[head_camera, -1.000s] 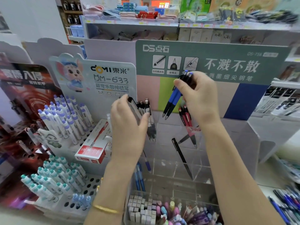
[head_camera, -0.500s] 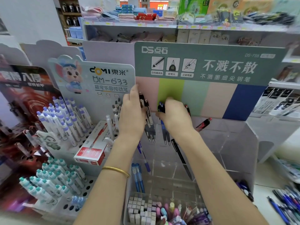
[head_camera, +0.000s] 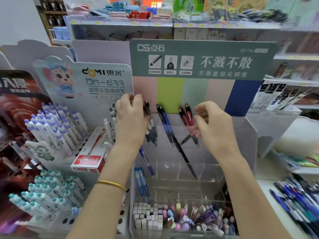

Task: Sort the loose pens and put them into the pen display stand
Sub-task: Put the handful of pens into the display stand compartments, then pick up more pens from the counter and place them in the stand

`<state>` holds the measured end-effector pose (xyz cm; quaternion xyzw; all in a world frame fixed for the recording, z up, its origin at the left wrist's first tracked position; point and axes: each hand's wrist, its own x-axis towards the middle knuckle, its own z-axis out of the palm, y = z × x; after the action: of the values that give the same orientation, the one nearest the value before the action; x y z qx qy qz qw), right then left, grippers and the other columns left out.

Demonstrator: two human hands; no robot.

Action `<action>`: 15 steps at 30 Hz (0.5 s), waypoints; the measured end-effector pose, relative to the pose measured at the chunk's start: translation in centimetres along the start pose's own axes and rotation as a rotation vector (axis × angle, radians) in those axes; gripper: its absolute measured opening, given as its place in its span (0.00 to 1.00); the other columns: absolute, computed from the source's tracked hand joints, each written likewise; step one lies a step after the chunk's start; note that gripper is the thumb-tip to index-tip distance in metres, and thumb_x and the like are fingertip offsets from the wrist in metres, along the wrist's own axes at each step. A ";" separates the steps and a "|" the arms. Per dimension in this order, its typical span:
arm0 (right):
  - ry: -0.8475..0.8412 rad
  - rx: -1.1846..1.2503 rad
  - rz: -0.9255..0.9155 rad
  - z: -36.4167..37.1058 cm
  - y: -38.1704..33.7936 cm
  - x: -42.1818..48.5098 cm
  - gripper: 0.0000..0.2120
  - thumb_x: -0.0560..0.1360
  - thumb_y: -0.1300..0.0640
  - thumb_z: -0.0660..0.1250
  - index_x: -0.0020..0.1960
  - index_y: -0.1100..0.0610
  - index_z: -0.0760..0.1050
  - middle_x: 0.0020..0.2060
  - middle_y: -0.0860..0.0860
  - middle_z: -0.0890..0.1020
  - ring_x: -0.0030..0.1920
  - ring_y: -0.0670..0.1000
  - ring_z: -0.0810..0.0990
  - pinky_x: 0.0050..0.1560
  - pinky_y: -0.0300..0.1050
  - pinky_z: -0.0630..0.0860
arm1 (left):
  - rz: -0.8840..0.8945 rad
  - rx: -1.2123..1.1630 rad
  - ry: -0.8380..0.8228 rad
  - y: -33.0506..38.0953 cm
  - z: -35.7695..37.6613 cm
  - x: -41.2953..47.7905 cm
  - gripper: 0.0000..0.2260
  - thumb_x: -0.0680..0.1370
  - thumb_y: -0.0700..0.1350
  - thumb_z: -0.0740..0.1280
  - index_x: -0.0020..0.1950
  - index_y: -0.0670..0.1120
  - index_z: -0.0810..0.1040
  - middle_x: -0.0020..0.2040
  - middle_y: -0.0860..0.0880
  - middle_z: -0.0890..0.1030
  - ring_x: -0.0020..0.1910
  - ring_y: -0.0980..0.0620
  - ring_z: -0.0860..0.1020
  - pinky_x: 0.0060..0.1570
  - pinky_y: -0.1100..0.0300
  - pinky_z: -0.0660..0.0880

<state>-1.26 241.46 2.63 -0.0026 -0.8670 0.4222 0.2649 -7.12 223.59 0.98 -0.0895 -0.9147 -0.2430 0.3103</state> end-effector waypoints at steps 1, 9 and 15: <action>0.009 0.017 0.021 -0.6 0.4 -0.4 0.07 0.78 0.67 0.61 0.52 0.57 0.73 0.39 0.49 0.78 0.33 0.45 0.81 0.34 0.44 0.80 | 0.014 0.002 0.047 0.2 -0.1 -0.4 0.20 0.72 0.39 0.73 0.62 0.38 0.73 0.62 0.36 0.71 0.61 0.37 0.67 0.57 0.47 0.69; 0.073 0.084 0.184 -2.7 2.9 -5.0 0.11 0.77 0.67 0.64 0.45 0.51 0.74 0.37 0.49 0.80 0.32 0.45 0.81 0.29 0.40 0.78 | 0.206 -0.329 0.119 4.0 0.8 -5.9 0.15 0.75 0.34 0.69 0.61 0.39 0.75 0.59 0.40 0.74 0.60 0.43 0.71 0.63 0.62 0.63; 0.173 0.080 0.358 -7.0 7.0 -10.7 0.13 0.76 0.67 0.63 0.42 0.49 0.74 0.36 0.52 0.81 0.31 0.48 0.81 0.27 0.41 0.75 | 0.321 -0.738 -0.339 10.9 4.4 -12.2 0.11 0.76 0.33 0.66 0.56 0.44 0.77 0.52 0.51 0.74 0.53 0.55 0.73 0.52 0.62 0.72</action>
<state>9.63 248.60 -3.91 -0.1826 -0.8092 0.4947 0.2591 3.67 235.06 -5.22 -0.3740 -0.7790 -0.4843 0.1369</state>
